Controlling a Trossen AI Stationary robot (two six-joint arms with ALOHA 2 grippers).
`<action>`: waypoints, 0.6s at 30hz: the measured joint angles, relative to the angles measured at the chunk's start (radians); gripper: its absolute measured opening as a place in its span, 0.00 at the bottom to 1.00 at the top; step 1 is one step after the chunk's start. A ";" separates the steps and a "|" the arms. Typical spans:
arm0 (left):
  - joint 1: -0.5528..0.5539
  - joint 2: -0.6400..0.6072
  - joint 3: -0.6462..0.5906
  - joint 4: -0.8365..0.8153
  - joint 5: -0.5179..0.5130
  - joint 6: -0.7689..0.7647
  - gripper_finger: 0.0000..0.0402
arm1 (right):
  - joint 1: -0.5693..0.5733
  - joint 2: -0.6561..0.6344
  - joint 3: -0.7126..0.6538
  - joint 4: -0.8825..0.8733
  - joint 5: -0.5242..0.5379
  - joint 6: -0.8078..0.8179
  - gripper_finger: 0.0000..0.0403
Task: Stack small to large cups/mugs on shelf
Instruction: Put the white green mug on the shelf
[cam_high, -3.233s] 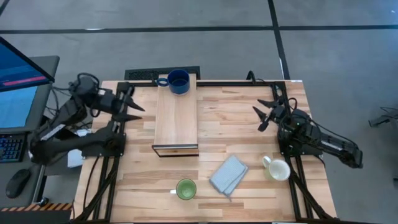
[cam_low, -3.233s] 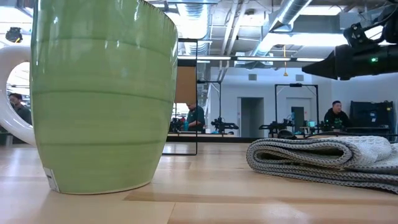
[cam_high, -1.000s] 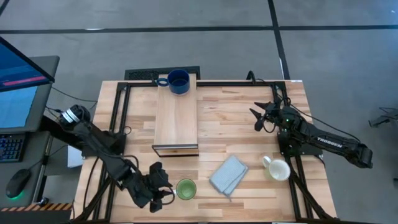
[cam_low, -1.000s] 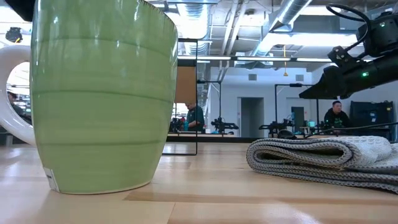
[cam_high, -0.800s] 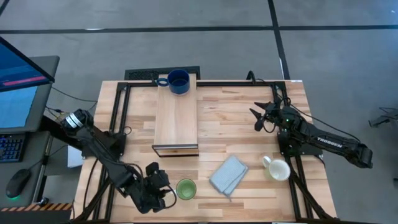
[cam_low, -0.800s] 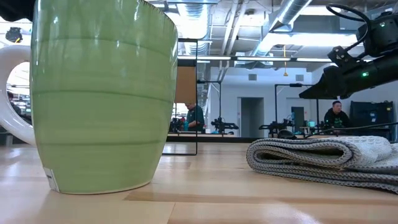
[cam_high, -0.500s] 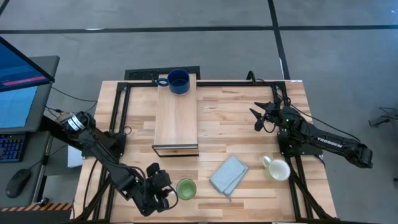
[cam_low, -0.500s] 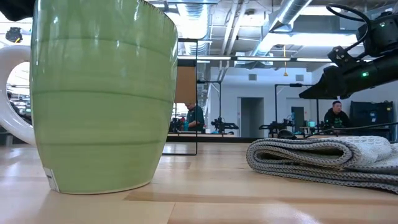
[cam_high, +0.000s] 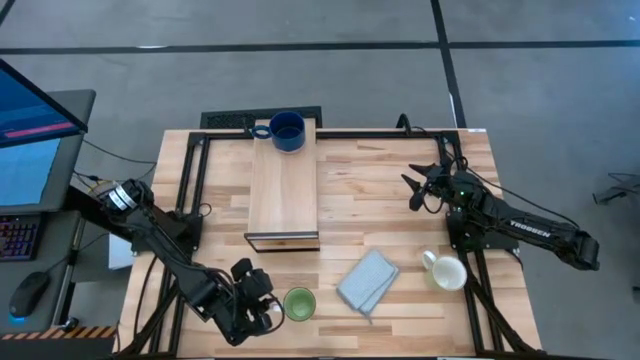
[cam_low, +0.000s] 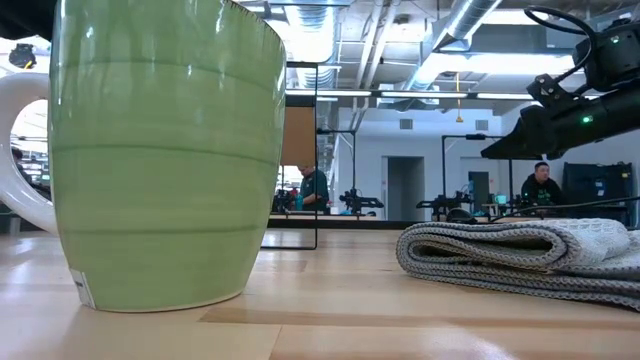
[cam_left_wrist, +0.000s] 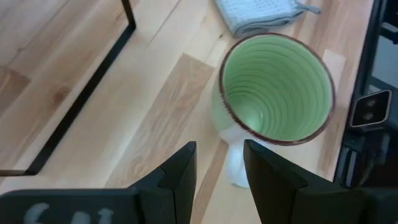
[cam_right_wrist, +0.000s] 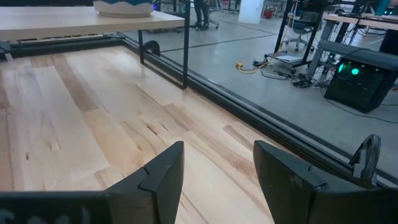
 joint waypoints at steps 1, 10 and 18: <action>0.000 0.000 0.000 0.004 0.002 0.009 0.31 | 0.000 0.000 0.000 0.000 0.000 0.000 0.54; 0.031 -0.012 0.000 -0.057 0.076 0.017 0.36 | 0.000 0.000 0.000 0.000 0.002 0.000 0.54; 0.030 -0.014 0.000 -0.074 0.086 0.004 0.55 | 0.000 0.000 0.000 0.000 0.003 0.000 0.54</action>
